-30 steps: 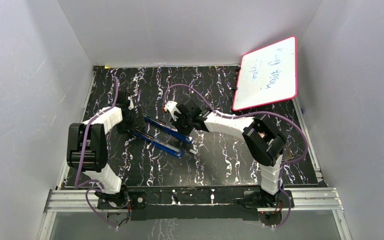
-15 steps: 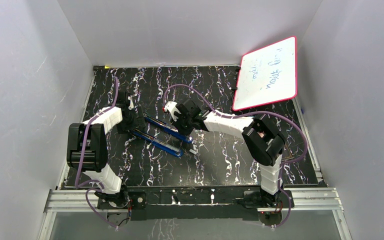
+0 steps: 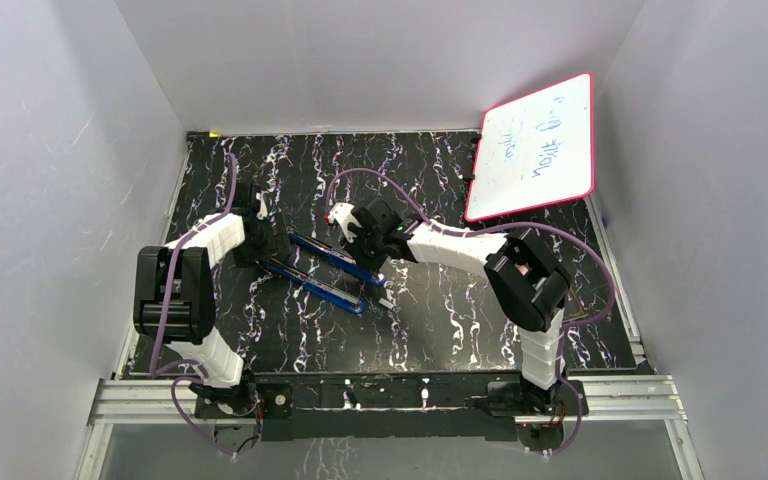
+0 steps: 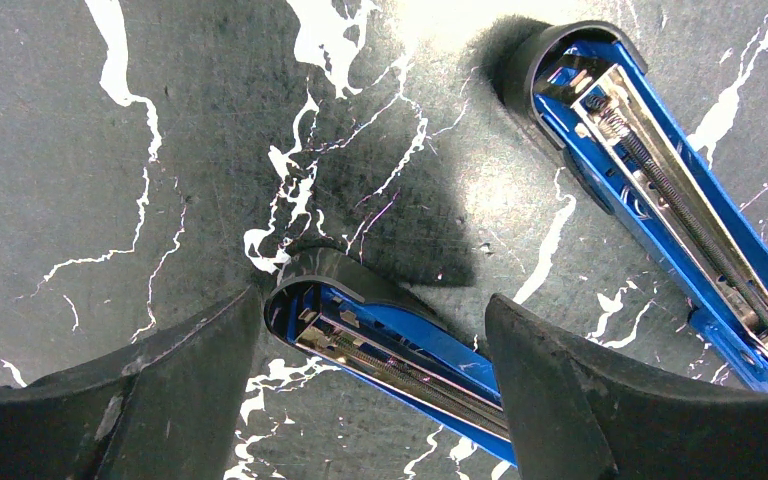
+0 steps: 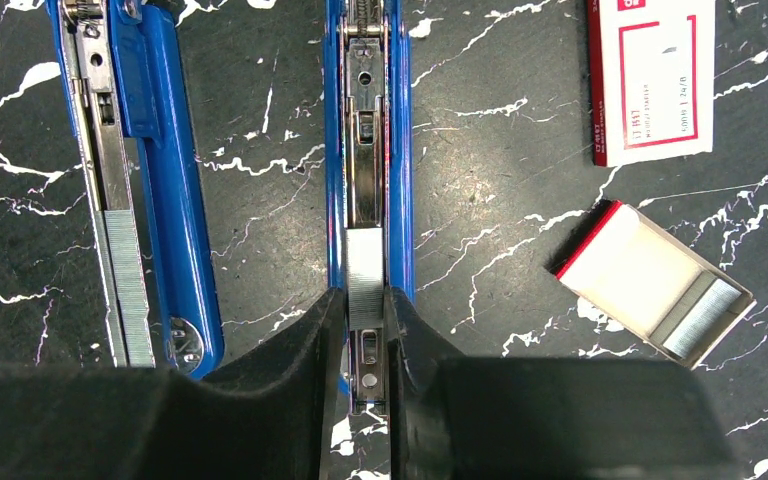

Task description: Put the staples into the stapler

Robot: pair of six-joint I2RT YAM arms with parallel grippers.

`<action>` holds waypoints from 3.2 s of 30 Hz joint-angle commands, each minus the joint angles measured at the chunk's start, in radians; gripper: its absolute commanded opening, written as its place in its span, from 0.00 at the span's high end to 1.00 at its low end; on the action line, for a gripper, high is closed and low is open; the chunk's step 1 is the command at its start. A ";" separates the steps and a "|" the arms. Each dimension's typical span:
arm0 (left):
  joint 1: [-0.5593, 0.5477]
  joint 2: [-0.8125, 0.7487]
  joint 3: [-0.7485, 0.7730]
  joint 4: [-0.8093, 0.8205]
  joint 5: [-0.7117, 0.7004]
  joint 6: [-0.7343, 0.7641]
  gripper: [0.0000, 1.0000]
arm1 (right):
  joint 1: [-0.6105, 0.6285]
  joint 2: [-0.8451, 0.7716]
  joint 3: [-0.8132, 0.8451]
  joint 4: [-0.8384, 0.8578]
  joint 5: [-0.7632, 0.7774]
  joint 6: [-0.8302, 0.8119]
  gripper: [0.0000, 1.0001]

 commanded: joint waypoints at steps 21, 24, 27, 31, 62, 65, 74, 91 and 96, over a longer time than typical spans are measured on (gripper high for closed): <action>-0.001 -0.007 0.030 -0.023 0.011 0.008 0.19 | 0.001 -0.013 -0.024 -0.023 0.020 -0.002 0.85; -0.001 -0.008 0.030 -0.022 0.011 0.008 0.20 | 0.000 -0.033 -0.035 -0.009 0.021 0.002 0.86; -0.002 -0.008 0.029 -0.023 0.011 0.007 0.19 | 0.000 -0.055 -0.045 0.008 0.022 0.008 0.87; -0.001 -0.009 0.029 -0.023 0.012 0.008 0.19 | 0.000 -0.083 -0.056 0.029 0.029 0.010 0.88; -0.002 -0.010 0.031 -0.023 0.015 0.008 0.20 | 0.146 -0.096 -0.129 0.161 0.315 -0.166 0.49; -0.003 -0.009 0.032 -0.022 0.015 0.008 0.19 | 0.160 -0.080 -0.128 0.165 0.352 -0.186 0.48; -0.002 -0.007 0.032 -0.023 0.016 0.008 0.19 | 0.178 -0.049 -0.132 0.181 0.413 -0.226 0.49; -0.001 -0.011 0.030 -0.023 0.016 0.008 0.19 | 0.181 -0.029 -0.135 0.184 0.436 -0.213 0.67; -0.002 -0.011 0.030 -0.023 0.016 0.008 0.19 | 0.180 -0.040 -0.138 0.189 0.435 -0.205 0.75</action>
